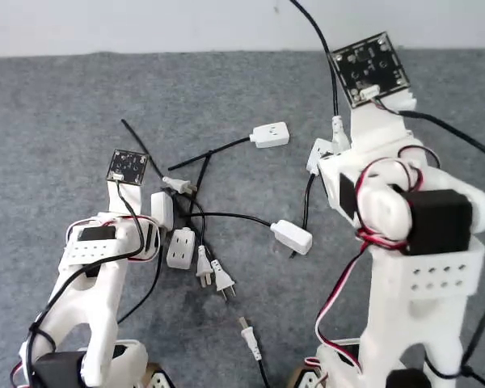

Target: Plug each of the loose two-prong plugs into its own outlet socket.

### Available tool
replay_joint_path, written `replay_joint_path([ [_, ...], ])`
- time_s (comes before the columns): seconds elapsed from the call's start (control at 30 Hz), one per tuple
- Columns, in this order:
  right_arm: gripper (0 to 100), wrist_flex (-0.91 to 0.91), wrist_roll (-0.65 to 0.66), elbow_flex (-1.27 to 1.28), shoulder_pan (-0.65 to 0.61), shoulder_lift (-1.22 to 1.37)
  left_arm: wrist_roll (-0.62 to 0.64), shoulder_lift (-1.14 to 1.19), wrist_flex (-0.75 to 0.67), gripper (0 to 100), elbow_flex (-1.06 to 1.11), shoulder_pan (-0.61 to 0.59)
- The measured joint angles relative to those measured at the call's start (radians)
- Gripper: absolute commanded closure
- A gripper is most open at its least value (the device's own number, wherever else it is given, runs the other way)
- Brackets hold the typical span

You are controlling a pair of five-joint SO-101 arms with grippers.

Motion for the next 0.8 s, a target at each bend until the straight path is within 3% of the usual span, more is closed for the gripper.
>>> replay_joint_path([
  [0.33,99.1,0.006,0.000,0.000,0.000,-0.014,-0.051,-0.104,0.051,76,0.017,0.046],
  [0.53,99.1,0.002,0.000,0.000,0.002,-0.014,-0.120,-0.516,0.129,76,0.176,0.276],
  [0.8,99.1,-0.051,0.000,0.000,-0.057,-0.014,-0.181,-1.186,0.362,76,0.232,0.568],
])
